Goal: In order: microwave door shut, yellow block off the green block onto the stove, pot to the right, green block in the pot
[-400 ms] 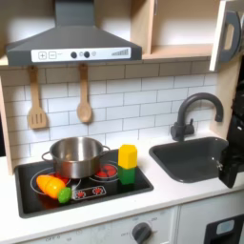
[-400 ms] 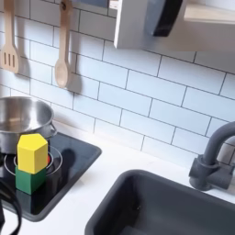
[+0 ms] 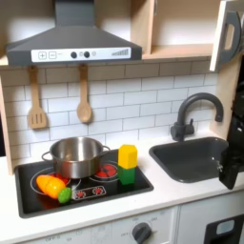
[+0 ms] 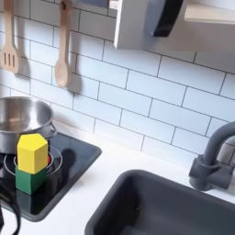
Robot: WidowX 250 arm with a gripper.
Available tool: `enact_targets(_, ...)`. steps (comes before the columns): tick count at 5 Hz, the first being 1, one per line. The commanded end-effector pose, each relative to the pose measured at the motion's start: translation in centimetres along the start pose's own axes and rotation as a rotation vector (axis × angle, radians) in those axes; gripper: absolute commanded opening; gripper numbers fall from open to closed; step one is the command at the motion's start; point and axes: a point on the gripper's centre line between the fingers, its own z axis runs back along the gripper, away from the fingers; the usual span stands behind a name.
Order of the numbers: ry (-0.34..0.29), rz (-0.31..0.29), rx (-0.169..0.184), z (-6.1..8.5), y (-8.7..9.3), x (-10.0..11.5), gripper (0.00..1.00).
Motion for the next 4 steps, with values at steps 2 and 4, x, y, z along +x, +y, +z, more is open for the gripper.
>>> enact_targets(2, -0.068, -0.003, -0.007, -0.8, 1.1, 1.6, 1.00)
enact_targets(4, -0.086, 0.059, 0.002, -1.7, 2.7, 4.0, 1.00)
